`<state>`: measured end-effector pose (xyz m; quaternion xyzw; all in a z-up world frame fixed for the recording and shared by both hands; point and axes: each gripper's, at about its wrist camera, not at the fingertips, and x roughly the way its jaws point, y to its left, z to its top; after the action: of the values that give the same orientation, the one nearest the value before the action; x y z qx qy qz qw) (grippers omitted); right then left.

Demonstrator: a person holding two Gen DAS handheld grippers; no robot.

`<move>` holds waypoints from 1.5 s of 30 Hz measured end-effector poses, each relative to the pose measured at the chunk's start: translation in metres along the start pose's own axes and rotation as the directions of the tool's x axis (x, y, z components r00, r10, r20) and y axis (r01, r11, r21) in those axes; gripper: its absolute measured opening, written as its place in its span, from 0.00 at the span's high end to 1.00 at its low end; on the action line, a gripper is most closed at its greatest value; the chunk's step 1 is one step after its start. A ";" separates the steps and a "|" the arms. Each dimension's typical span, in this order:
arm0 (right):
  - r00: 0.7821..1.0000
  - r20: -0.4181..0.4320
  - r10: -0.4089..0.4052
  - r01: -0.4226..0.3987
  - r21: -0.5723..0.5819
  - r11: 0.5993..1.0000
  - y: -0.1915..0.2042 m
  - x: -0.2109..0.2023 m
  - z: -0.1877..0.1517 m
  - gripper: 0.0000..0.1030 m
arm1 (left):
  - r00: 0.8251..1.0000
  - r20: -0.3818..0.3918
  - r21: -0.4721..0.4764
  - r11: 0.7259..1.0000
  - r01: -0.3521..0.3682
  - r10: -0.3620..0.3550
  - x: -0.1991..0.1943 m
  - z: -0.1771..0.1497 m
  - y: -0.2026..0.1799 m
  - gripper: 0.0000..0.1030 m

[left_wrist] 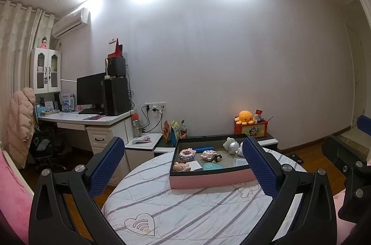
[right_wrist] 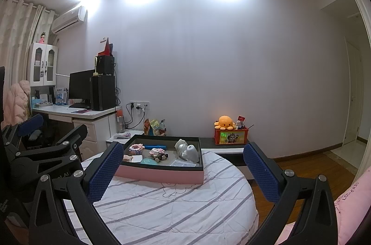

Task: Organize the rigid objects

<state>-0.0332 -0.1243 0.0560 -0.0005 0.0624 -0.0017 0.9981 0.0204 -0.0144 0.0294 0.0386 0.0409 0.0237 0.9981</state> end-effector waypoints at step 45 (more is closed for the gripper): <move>1.000 -0.027 -0.003 0.002 -0.018 1.000 0.005 0.004 -0.002 0.00 | 1.000 -0.022 0.000 1.000 -0.010 0.010 0.001 -0.002 0.004 0.00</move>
<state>-0.0293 -0.1189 0.0530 -0.0094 0.0761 -0.0025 0.9971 0.0209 -0.0103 0.0279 0.0386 0.0519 0.0293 0.9975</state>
